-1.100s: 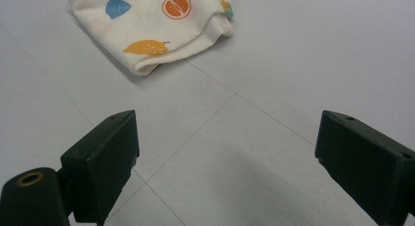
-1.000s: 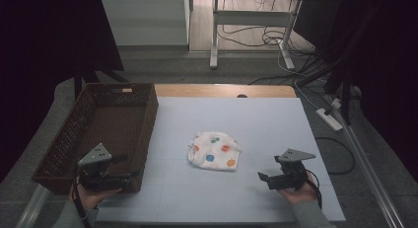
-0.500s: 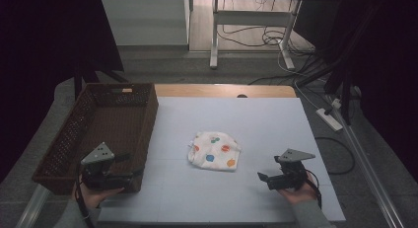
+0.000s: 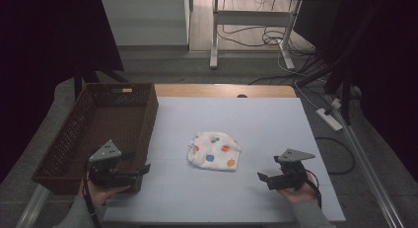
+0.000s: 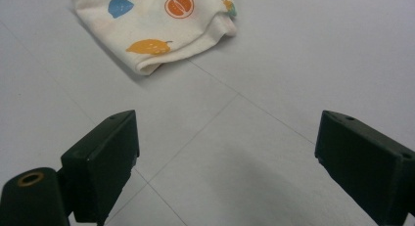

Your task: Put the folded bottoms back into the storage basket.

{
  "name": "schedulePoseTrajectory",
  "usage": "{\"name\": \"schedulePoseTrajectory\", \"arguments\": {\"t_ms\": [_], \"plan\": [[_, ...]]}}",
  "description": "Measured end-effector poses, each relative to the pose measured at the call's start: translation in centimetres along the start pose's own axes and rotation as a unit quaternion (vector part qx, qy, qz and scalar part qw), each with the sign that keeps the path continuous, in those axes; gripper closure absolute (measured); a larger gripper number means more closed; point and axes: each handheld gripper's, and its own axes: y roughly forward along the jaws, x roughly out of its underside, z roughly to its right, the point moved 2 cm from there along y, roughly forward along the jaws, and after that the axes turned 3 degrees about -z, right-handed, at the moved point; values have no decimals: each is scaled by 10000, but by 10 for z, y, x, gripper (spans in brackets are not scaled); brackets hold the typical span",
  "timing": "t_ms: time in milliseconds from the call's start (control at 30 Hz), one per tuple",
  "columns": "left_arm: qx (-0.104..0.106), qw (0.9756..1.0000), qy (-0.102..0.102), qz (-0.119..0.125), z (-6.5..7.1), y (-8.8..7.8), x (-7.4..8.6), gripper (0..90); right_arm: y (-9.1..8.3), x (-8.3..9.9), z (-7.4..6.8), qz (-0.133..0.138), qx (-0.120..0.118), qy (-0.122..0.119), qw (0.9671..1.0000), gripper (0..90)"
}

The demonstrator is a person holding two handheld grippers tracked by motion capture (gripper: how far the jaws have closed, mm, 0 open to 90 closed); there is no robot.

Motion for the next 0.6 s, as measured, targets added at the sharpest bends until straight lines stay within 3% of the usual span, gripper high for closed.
{"name": "schedulePoseTrajectory", "arguments": {"t_ms": [600], "plan": [[105, 9999, 100, -15, 7, 12, -12, 253, 1, 0, 0, -44, -20, -9, 10000, 93]]}}
